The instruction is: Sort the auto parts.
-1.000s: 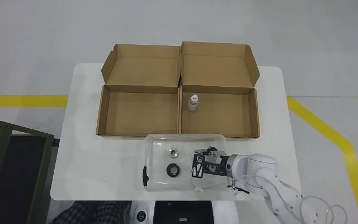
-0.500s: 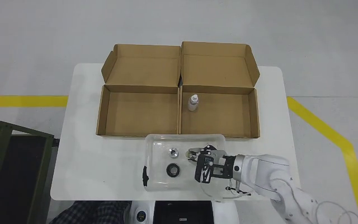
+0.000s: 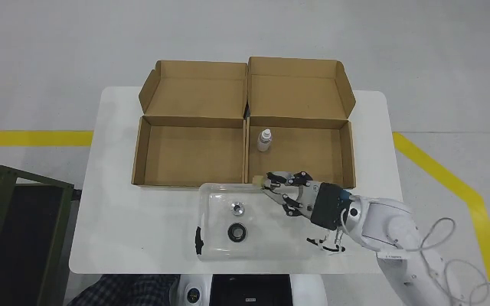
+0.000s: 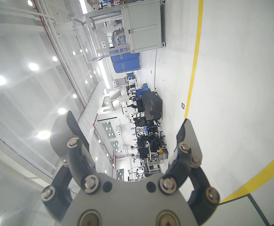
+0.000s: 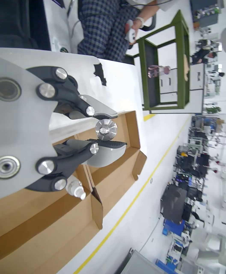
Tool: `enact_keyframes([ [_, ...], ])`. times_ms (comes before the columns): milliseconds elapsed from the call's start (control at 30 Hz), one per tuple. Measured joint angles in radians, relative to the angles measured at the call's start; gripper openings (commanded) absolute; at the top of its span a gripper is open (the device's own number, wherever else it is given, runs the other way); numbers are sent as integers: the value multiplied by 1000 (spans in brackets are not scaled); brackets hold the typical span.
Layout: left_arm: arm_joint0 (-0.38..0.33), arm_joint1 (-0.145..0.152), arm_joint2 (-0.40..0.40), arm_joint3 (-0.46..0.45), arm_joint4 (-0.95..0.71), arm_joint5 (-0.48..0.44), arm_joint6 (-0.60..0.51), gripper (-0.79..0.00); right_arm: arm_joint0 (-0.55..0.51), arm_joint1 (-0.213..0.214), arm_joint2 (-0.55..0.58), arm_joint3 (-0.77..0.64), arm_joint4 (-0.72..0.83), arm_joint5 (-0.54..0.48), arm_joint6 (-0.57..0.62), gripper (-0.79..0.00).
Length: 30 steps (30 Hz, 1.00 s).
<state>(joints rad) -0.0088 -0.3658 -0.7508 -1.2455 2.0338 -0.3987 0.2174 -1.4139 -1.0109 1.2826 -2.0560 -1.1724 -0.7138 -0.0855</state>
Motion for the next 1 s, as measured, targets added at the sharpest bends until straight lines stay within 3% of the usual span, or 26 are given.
enact_keyframes([
  [467, 0, 0, 0, 0, 0, 0, 0, 0, -3, -2, 63, 41, 123, -55, -120, -785],
  [767, 0, 0, 0, 0, 0, 0, 0, 0, 10, -5, 66, 44, 128, -64, -107, -785],
  [1000, 0, 0, 0, 0, 0, 0, 0, 0, 25, -4, 58, 79, 94, -52, -19, -785],
])
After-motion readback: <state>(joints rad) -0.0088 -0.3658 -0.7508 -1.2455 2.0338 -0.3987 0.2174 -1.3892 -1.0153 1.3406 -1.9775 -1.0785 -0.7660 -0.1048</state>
